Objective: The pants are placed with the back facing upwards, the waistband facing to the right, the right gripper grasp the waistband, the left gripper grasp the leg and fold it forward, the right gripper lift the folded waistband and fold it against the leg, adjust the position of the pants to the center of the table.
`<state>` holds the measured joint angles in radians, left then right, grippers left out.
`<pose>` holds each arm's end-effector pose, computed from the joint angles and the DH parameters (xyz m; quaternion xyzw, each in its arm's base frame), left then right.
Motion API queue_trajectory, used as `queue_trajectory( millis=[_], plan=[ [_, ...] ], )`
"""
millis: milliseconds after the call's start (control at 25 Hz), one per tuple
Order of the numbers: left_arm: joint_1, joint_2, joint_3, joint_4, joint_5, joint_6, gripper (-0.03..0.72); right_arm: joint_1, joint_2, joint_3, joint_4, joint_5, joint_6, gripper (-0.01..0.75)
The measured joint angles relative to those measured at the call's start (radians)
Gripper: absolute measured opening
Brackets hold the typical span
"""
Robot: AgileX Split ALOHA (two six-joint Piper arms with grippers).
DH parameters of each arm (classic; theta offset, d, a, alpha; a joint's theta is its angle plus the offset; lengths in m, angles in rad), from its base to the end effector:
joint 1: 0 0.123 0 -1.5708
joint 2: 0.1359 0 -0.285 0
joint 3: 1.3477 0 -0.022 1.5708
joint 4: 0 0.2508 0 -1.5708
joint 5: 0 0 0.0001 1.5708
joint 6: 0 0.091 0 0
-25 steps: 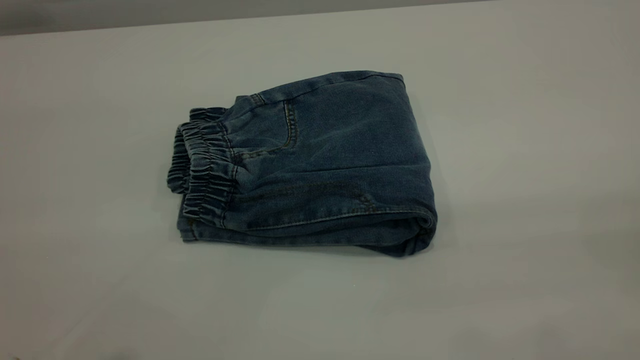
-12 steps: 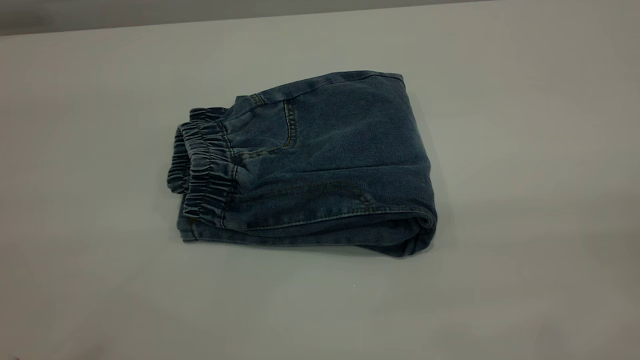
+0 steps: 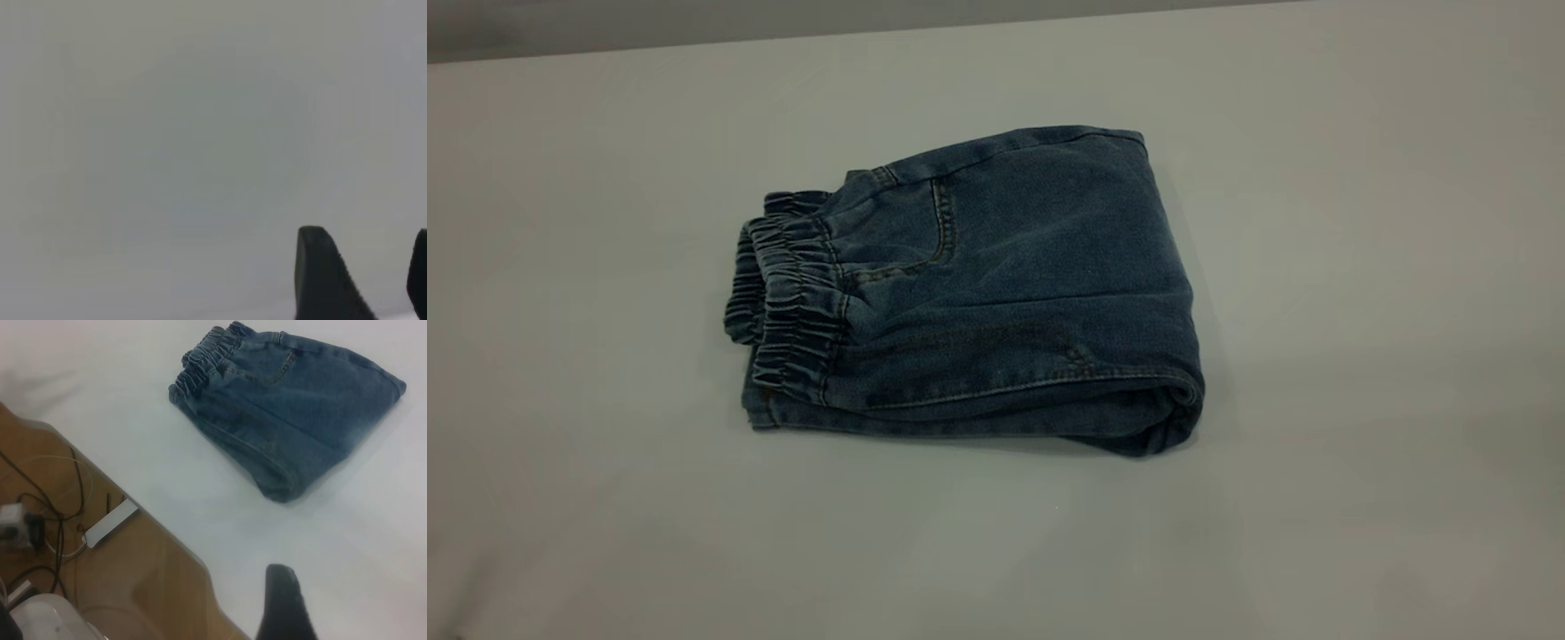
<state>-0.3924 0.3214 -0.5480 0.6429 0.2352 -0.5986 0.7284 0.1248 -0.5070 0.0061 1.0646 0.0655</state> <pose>0.0654 -0.0132 0.3583 0.0874 0.6565 -0.0888 0.7440 0.0099 0.0094 0.2784 -0.2874 0.8353 0.1840 0.4311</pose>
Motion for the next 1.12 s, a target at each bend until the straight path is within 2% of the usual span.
queue_trajectory(
  millis=[320, 480, 640, 760, 920, 1120],
  plan=[
    [0.0, -0.091, 0.0, -0.472, 0.415, 0.562, 0.311, 0.0, 0.0, 0.0, 0.0, 0.0, 0.0, 0.408],
    [0.0, -0.126, 0.0, -0.604, 0.597, 0.734, 0.311, 0.0, 0.0, 0.0, 0.0, 0.0, 0.0, 0.408],
    [0.0, -0.145, 0.0, -0.631, 0.74, 0.78, 0.311, 0.0, 0.0, 0.0, 0.0, 0.0, 0.0, 0.408],
    [0.0, -0.149, 0.0, -0.631, 0.821, 0.734, 0.311, 0.0, 0.0, 0.0, 0.0, 0.0, 0.0, 0.408],
    [0.0, -0.149, 0.0, -0.643, 0.885, 0.612, 0.311, 0.0, 0.0, 0.0, 0.0, 0.0, 0.0, 0.408],
    [0.0, -0.162, 0.017, -0.643, 0.894, 0.589, 0.311, 0.0, 0.0, 0.0, 0.0, 0.0, 0.0, 0.408]
  ],
)
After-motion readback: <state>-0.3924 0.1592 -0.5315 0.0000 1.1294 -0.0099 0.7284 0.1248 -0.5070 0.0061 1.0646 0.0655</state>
